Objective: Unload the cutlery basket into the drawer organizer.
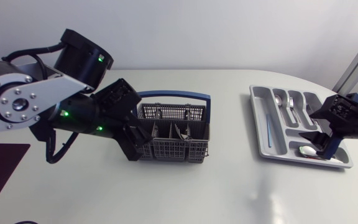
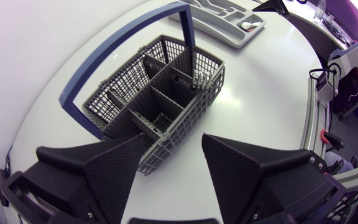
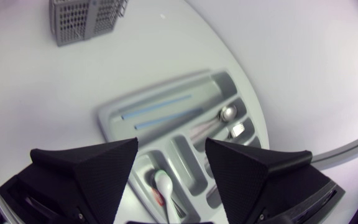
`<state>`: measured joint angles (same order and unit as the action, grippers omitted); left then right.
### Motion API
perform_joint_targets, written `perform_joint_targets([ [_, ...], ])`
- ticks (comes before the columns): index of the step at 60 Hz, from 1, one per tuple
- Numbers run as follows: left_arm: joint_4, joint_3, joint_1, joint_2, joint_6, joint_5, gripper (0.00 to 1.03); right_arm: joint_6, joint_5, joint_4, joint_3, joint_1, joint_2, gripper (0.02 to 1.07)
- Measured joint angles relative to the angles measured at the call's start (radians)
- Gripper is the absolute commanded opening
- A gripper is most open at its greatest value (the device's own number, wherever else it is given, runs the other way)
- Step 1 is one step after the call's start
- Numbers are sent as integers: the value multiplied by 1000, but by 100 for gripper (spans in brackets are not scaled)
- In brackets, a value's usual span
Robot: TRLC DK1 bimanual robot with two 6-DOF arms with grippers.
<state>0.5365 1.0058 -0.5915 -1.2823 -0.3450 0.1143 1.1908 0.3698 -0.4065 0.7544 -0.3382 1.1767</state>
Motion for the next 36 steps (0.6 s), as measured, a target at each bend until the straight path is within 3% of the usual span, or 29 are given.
perform_joint_targets([
  [13, -60, -63, -48, 0, 0, 0, 66, -349, -64, -6, -121, 434, -224, 82],
  [21, -93, -76, -57, 0, 0, 0, 66, -566, -197, 72, -135, 705, -220, 82],
  [36, -109, -93, -58, 0, 0, -1, 66, -780, -282, 141, -114, 936, -79, 81],
])
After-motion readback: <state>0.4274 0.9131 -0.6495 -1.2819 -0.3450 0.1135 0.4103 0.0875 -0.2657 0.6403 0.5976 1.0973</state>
